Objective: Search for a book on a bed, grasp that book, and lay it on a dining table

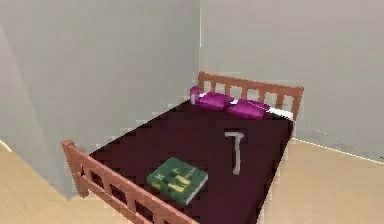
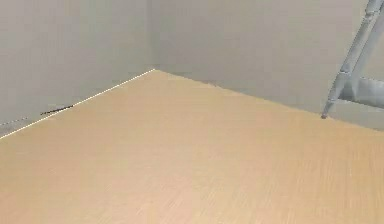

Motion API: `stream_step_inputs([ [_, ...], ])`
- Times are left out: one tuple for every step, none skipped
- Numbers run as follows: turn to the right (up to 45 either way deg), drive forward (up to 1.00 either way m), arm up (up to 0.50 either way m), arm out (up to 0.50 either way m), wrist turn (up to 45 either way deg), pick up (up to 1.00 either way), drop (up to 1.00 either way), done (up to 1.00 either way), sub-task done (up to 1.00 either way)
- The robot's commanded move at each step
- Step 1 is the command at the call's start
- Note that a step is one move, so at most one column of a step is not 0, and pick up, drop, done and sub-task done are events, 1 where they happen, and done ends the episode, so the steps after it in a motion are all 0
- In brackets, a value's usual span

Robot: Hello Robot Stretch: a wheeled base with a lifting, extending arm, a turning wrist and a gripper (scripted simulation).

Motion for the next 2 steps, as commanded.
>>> stream_step_inputs([
  [45.0,0.00,0.00,0.00,0.0,0.00,0.00,0.00,0.00],
  [0.0,0.45,0.00,0.00,0.0,0.00,0.00,0.00,0.00],
])
